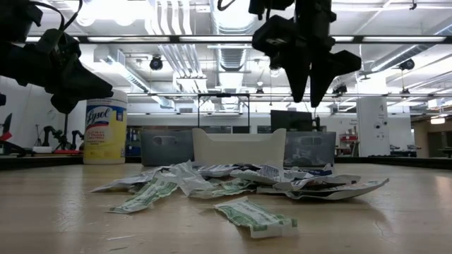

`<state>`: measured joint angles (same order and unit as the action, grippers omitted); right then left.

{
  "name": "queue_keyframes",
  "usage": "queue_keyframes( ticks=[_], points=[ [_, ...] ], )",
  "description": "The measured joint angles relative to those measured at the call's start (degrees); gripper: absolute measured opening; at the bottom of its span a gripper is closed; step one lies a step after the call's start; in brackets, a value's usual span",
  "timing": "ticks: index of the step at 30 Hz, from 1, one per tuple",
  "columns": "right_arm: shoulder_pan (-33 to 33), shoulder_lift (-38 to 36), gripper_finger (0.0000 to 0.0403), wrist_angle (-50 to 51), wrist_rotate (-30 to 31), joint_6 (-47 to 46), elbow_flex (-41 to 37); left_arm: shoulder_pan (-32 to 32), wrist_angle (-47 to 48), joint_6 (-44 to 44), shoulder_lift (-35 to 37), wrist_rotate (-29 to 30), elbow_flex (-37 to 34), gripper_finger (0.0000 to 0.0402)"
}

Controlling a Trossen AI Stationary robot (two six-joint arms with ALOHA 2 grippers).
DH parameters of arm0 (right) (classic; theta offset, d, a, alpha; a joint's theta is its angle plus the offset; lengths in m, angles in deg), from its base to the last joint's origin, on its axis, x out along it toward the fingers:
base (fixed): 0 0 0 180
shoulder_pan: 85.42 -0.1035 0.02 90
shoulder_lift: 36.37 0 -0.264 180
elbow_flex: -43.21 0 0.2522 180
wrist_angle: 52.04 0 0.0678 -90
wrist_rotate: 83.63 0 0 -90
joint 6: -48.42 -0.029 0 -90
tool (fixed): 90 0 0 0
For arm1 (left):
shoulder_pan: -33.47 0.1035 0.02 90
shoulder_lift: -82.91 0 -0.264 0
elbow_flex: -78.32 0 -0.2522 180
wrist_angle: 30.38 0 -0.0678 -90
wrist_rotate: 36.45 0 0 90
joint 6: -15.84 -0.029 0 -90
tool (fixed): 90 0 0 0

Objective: Pick & Place First Aid Supplies
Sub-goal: Put the blue alcohol pad into the right black bin

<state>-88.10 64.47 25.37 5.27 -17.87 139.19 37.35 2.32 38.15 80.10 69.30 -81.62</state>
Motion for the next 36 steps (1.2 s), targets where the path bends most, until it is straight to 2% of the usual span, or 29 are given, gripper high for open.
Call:
queue_keyframes(
  ticks=[5,10,21,29,36],
  points=[
    [-3.08,3.50,0.0173,-2.11,-0.41,-7.74,-0.18,-0.01,0.00,0.00,0.00,0.02,0.01,0.0094],
    [-4.52,6.28,0.0180,-4.18,-0.69,-9.90,-0.27,-0.02,0.00,0.00,-0.02,0.00,0.01,0.0094],
    [-4.43,7.18,0.0177,-7.99,1.25,-10.03,-1.45,0.00,0.00,0.00,-0.02,0.00,0.01,0.0094],
    [-4.43,7.14,0.0176,-16.47,1.24,-7.27,-5.85,0.00,0.00,0.00,-0.02,0.02,-0.01,0.0094],
    [-4.43,7.17,0.0178,-18.31,1.22,-7.24,-7.83,-0.02,0.00,0.00,-0.02,0.00,0.01,0.0094]
  ],
)
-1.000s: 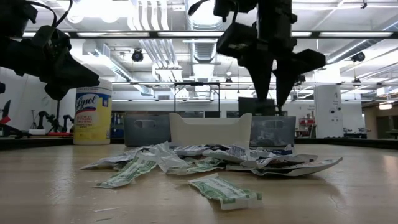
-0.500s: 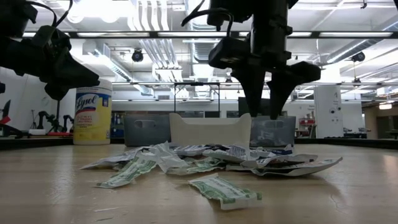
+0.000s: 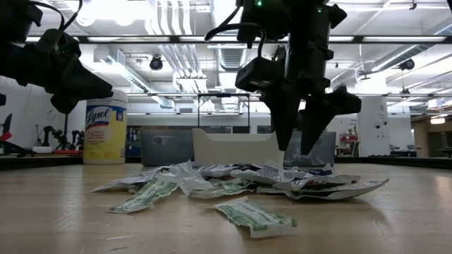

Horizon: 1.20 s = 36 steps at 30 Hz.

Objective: Pick & Place First Aid Supplies
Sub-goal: Put the blue alcohol pad into the right black bin

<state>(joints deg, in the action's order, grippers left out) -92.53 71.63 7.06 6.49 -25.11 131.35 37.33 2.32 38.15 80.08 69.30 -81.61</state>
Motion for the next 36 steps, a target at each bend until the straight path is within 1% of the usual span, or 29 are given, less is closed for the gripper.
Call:
queue_keyframes(
  ticks=[6,14,22,27,32,36],
  points=[
    [0.04,0.00,0.0180,-2.73,0.02,0.01,-0.80,0.01,0.00,0.00,0.00,0.00,0.00,0.0094],
    [0.56,0.00,0.0180,-6.63,-0.47,-0.56,-4.59,0.01,0.00,0.00,0.00,0.00,-0.01,0.0094],
    [0.62,0.00,0.0182,-7.56,-0.34,-0.86,-5.41,0.00,0.00,0.00,0.00,0.00,0.00,0.0094],
    [0.92,1.72,0.0182,-8.38,-0.39,-0.90,-5.94,0.00,0.00,0.00,0.00,0.00,0.00,0.0094],
    [1.27,3.14,0.0183,-8.23,-3.21,-0.98,-5.50,0.02,0.00,0.00,0.00,0.00,-0.01,0.0094],
    [1.25,2.57,0.0182,-7.65,-3.05,-0.76,-5.44,0.00,0.00,0.00,0.02,0.00,-0.02,0.0094]
  ],
)
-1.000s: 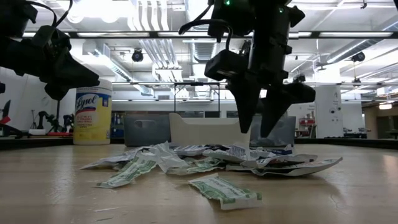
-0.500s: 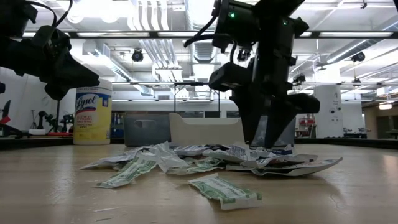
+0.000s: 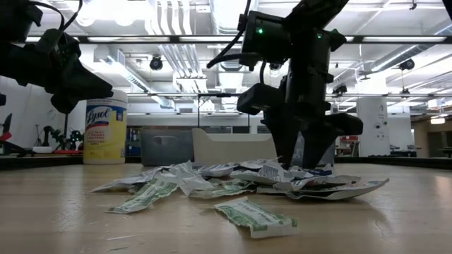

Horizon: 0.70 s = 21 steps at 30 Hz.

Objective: Pick & Place First Aid Supplies
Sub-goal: Put the blue alcohol pad into the right black bin

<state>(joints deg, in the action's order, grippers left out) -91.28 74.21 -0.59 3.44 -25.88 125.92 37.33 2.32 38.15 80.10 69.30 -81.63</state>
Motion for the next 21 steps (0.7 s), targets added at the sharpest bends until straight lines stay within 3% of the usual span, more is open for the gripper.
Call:
queue_keyframes(
  ticks=[21],
  points=[
    [0.45,-0.26,0.0156,9.64,1.23,0.35,-0.20,0.02,0.00,0.00,0.00,0.00,0.02,0.0094]
  ],
)
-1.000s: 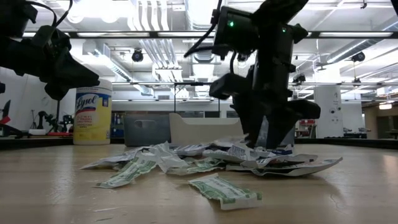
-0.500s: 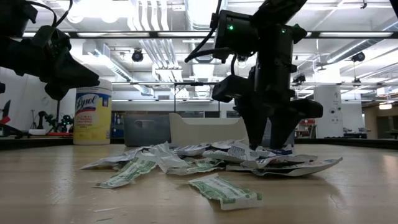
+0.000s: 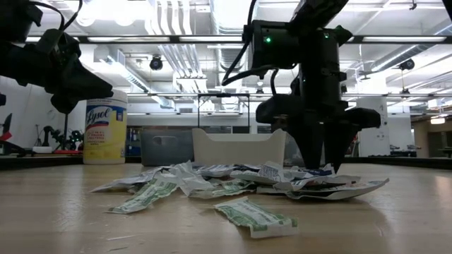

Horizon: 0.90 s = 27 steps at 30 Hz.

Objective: Pick & Place First Aid Supplies
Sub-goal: Put the blue alcohol pad into the right black bin

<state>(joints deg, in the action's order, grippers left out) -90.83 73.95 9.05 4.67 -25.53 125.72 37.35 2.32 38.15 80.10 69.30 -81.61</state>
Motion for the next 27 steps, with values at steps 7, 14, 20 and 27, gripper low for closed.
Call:
queue_keyframes(
  ticks=[7,14,20,27],
  points=[
    [0.14,-0.03,0.0137,-0.07,1.12,0.91,-0.36,0.00,0.00,0.00,-0.01,0.00,-0.01,0.0094],
    [0.14,-0.07,0.0080,0.39,1.56,2.19,-0.20,-0.02,0.00,0.00,0.00,0.02,-0.01,0.0094],
    [0.18,-0.09,0.0031,1.61,1.47,2.40,0.67,-0.01,0.00,0.00,0.00,0.01,-0.01,0.0094],
    [0.26,-1.33,0.0012,6.13,1.51,2.38,2.45,0.00,0.00,0.00,-0.02,0.00,0.00,0.0094]
  ],
)
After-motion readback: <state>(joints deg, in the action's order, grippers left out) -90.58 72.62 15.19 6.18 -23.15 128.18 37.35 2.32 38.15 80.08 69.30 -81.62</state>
